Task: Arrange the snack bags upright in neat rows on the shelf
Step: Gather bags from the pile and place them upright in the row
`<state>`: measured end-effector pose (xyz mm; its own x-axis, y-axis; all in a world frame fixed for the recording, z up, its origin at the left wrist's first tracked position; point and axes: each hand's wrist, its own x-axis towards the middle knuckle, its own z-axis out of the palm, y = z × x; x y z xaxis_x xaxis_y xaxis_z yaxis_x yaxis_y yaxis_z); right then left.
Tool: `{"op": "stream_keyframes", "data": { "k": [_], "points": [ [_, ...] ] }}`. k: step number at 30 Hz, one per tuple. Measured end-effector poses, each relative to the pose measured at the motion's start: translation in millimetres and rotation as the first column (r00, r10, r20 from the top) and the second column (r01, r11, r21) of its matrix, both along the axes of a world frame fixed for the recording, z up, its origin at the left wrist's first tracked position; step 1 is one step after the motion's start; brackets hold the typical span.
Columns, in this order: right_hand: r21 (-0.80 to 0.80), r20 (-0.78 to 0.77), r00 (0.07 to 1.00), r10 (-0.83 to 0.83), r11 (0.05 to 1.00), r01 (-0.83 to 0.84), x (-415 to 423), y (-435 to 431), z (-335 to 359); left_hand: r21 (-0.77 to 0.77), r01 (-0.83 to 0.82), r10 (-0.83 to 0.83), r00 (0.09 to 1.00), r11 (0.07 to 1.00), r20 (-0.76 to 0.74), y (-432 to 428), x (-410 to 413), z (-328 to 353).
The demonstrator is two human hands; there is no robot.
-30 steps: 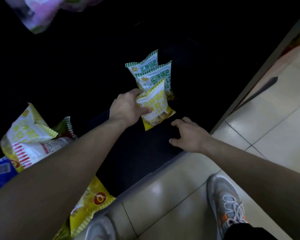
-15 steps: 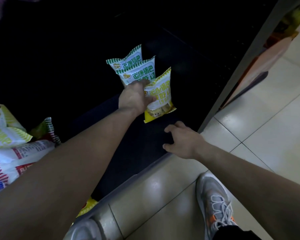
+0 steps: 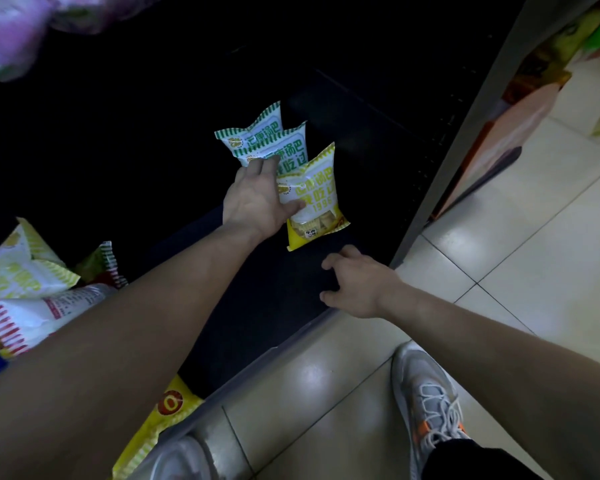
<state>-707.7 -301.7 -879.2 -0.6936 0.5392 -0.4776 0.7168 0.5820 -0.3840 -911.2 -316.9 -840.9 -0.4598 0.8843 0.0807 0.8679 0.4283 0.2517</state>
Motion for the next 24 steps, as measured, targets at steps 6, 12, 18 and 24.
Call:
{"op": "stream_keyframes", "data": {
  "k": [6,12,18,24],
  "points": [
    [0.160,0.013,0.994,0.113,0.981,-0.113,-11,-7,64,-0.157,0.046,-0.048,0.999,0.986,-0.004,-53,-17,62],
    [0.283,-0.007,0.987,0.162,0.947,-0.154,-34,-35,156,-0.324,0.046,-0.046,0.999,0.945,0.007,-166,-32,133],
    [0.289,-0.043,0.972,0.231,0.934,-0.209,-78,-114,179,-0.376,-0.044,0.023,0.998,0.926,-0.062,-302,-51,156],
    [0.207,-0.079,0.953,0.292,0.940,-0.271,-142,-201,145,-0.318,-0.270,0.274,0.961,0.909,-0.033,-397,-99,150]
  ]
}}
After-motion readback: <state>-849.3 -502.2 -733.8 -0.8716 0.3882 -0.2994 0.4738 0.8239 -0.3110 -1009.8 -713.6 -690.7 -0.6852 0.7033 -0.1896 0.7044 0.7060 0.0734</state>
